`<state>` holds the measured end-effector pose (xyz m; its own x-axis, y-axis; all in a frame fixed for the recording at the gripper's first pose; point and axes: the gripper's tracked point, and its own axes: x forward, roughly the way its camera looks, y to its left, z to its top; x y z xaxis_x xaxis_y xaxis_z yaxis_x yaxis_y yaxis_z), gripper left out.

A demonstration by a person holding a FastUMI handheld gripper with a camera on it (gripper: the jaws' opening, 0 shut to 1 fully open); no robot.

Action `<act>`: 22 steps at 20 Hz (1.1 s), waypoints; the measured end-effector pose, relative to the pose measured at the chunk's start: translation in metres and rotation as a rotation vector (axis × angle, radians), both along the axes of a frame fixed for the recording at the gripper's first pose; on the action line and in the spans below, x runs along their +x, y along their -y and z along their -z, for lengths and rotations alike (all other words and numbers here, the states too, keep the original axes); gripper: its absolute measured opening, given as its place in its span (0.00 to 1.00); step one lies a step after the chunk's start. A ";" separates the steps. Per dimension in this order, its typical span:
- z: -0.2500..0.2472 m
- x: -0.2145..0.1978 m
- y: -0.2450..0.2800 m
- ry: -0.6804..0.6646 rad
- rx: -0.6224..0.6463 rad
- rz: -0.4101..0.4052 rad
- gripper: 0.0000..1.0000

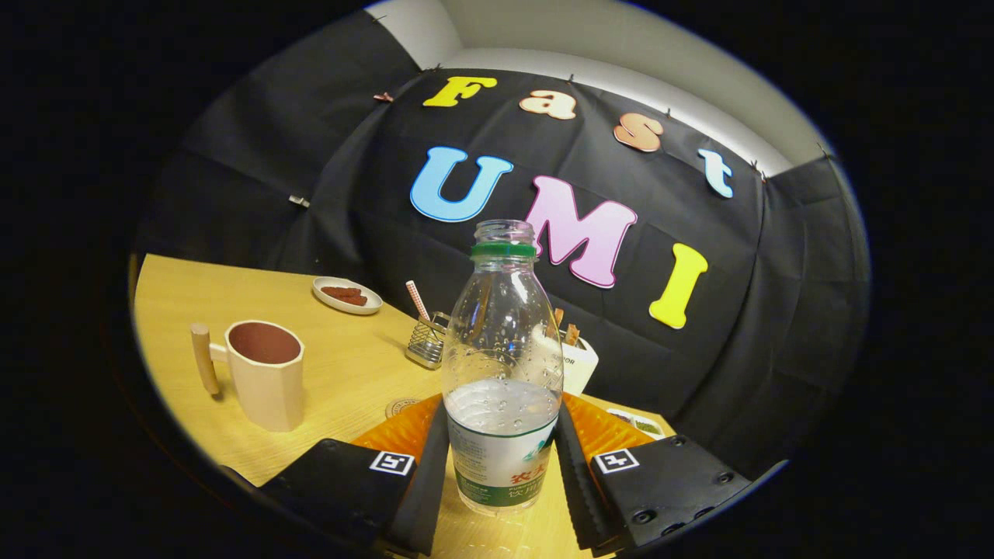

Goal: Take the bottle from table, then pour the juice into the cup, finally place the bottle on the coaster

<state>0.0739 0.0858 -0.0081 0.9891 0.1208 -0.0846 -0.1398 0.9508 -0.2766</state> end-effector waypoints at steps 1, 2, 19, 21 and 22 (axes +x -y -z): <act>-0.001 0.001 -0.001 -0.001 -0.027 -0.006 0.69; -0.002 0.002 -0.004 -0.004 -0.055 -0.019 0.69; -0.019 -0.004 -0.065 0.135 -0.489 -0.232 0.69; -0.014 -0.004 -0.072 0.124 -0.513 -0.253 0.68; -0.013 -0.004 -0.075 0.127 -0.533 -0.259 0.68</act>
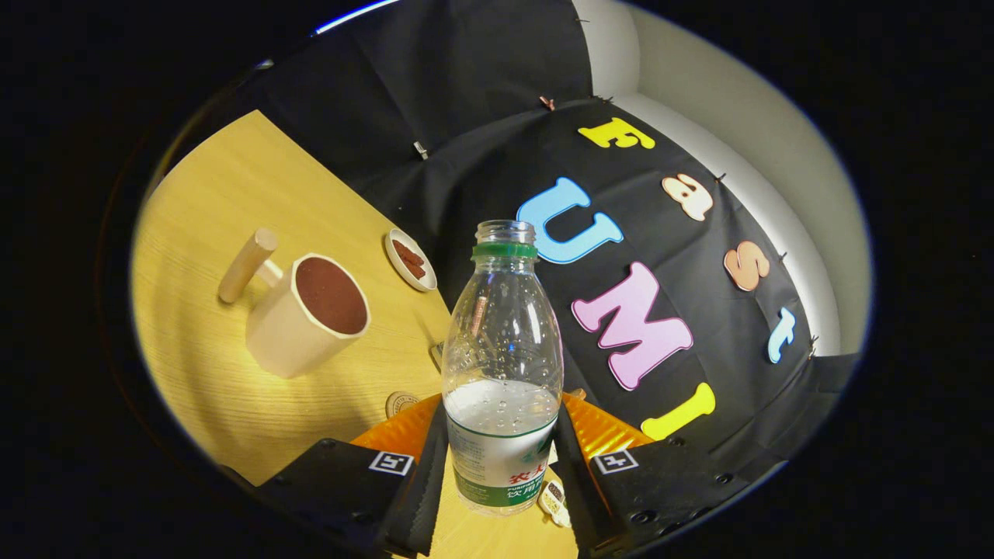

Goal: Take the bottle from table, then pour the juice into the cup, finally place the bottle on the coaster

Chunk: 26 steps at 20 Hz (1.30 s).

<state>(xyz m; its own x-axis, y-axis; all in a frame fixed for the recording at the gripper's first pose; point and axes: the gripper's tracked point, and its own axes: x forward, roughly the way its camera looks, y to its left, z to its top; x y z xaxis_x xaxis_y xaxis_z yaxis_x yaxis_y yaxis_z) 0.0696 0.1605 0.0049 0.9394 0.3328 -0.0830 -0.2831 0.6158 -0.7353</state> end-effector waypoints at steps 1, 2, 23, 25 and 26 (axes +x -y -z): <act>0.001 -0.001 -0.003 0.009 -0.033 -0.006 0.69; 0.002 -0.001 -0.004 0.020 -0.068 -0.009 0.68; 0.034 0.013 -0.011 0.165 -0.608 0.015 0.68; 0.034 0.014 -0.011 0.167 -0.624 0.014 0.68; 0.033 0.014 -0.011 0.170 -0.633 0.016 0.68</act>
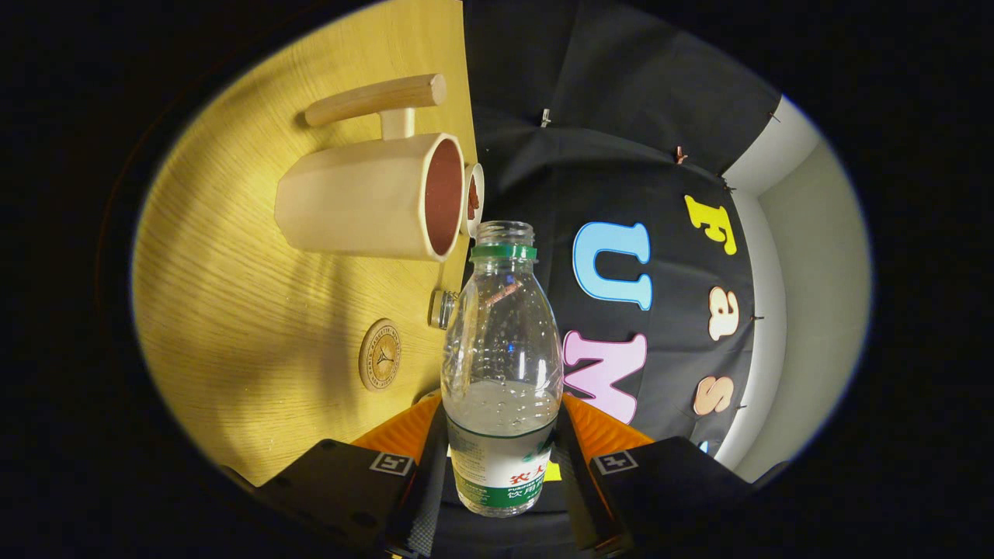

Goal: Take the bottle from table, then pour the juice into the cup, finally place the bottle on the coaster

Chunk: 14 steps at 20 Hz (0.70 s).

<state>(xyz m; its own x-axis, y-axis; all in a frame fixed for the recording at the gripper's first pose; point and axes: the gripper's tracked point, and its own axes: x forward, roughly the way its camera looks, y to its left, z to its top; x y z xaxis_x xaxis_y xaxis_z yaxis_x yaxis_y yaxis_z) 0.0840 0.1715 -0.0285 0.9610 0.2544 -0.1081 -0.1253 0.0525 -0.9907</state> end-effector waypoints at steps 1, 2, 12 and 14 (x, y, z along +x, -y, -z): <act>-0.001 0.001 0.001 0.007 -0.012 0.001 0.68; -0.002 0.000 0.000 0.013 -0.024 0.001 0.68; -0.013 0.006 -0.005 0.049 -0.082 -0.012 0.68; -0.016 0.007 -0.006 0.052 -0.088 -0.014 0.68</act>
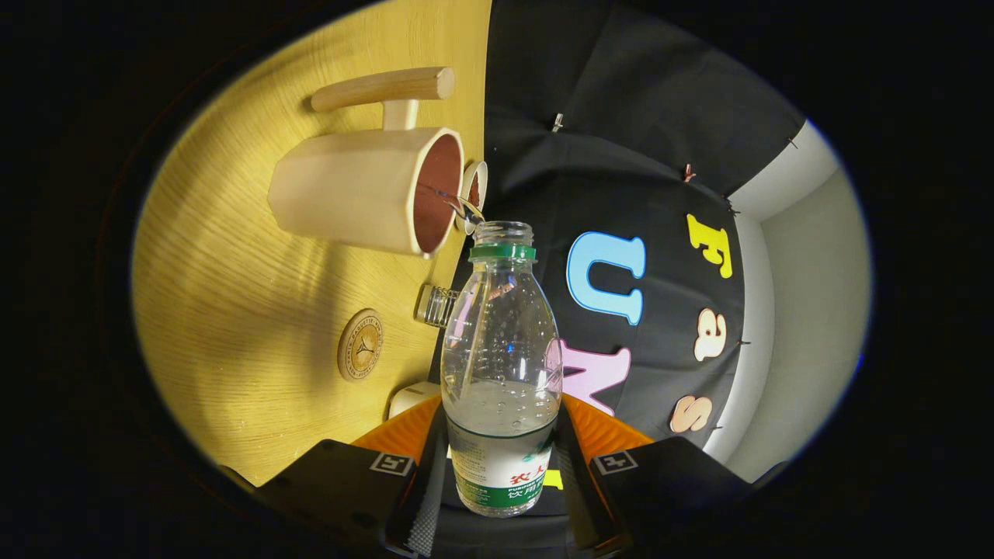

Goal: Take the bottle from table, then pour the juice into the cup, finally place the bottle on the coaster

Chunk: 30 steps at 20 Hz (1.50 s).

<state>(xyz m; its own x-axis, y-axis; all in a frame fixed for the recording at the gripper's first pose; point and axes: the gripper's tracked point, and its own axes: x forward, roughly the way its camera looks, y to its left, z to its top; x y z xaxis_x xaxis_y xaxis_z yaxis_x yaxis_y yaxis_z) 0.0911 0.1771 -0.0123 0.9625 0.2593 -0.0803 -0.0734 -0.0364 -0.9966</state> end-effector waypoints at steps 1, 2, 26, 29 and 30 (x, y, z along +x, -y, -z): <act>0.000 0.002 0.000 0.001 -0.003 -0.001 0.68; -0.001 0.002 0.001 0.004 -0.008 0.000 0.68; -0.015 0.007 0.003 0.057 -0.110 -0.009 0.68; -0.017 0.009 0.002 0.063 -0.117 -0.015 0.68; -0.017 0.009 0.002 0.064 -0.121 -0.015 0.68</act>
<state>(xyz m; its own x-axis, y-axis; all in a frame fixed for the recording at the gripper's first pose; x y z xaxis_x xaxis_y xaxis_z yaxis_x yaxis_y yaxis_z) 0.1000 0.1754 0.0047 0.9627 0.2660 -0.0500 -0.0079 -0.1572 -0.9875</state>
